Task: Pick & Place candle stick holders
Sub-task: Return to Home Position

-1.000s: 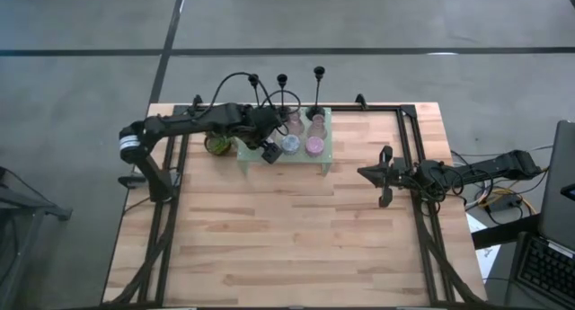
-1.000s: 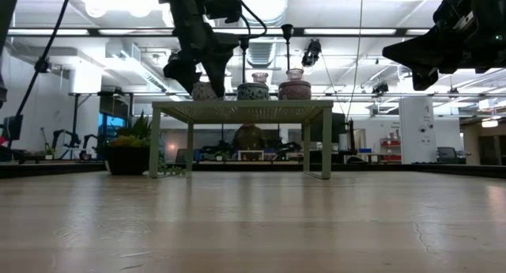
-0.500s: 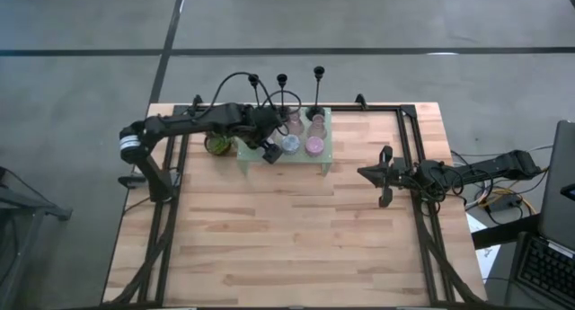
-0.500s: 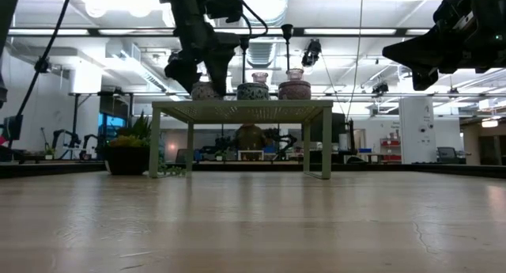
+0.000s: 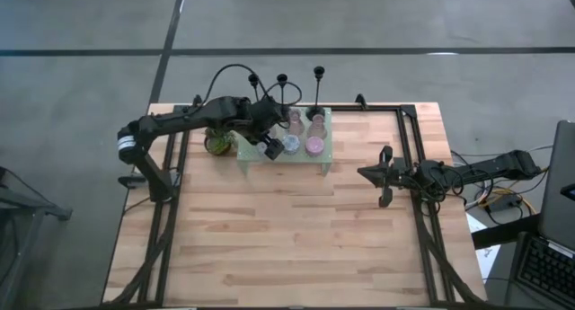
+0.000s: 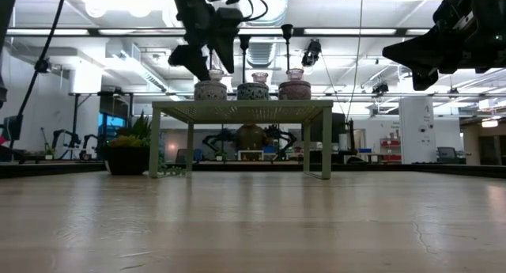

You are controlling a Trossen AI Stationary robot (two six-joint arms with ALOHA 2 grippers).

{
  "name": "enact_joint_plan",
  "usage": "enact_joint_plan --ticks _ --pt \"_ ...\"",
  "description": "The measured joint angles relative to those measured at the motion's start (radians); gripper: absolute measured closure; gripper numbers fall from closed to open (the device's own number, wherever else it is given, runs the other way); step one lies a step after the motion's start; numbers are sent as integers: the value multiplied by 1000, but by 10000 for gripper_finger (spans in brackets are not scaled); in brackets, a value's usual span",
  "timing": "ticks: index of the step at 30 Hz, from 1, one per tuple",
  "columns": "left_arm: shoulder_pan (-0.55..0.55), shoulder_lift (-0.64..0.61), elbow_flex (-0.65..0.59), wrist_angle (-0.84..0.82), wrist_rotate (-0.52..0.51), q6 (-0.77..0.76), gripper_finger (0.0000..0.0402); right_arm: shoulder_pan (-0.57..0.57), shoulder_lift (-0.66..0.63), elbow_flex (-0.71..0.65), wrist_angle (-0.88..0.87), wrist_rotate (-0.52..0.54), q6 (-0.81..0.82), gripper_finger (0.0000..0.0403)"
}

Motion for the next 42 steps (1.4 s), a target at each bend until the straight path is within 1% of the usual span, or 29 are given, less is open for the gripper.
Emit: enact_joint_plan --ticks 5,7,10,13,19,23,25,28,30,32,33,35,36,37,40,42 --pt "-2 -19 -4 -4 43 -2 35 0 0 0 0 0 0 394" --pt "-8 -24 -4 -2 44 -4 39 0 0 0 0 0 0 394" --pt "-26 -25 -4 0 41 19 63 0 0 0 0 0 0 394" --pt "-49 -25 -4 17 41 30 112 0 0 0 0 0 0 394" --pt "-94 -26 -5 36 25 41 237 0 0 0 0 0 0 394" --pt "-161 -38 -9 37 9 66 315 0 0 0 0 0 0 394" --pt "-217 -67 -24 77 1 103 346 0 0 0 0 0 0 394" --pt "-319 -138 -102 238 -39 139 385 0 0 0 0 0 0 394" --pt "-389 -195 -192 374 -83 148 396 0 0 0 0 0 0 394" --pt "-454 -261 -302 511 -163 170 392 0 -1 0 0 0 0 394" --pt "-482 -293 -353 563 -217 207 388 0 -1 0 0 0 0 394" --pt "-522 -361 -455 595 -327 309 380 0 -2 0 0 0 0 394" --pt "-537 -396 -505 594 -373 340 376 0 -2 0 0 0 0 394" --pt "-552 -424 -555 598 -401 335 373 0 -2 0 0 0 0 394" --pt "-581 -506 -697 705 -428 253 369 0 -2 0 0 0 0 394" --pt "-588 -560 -775 802 -405 246 369 0 -2 0 0 0 0 394"
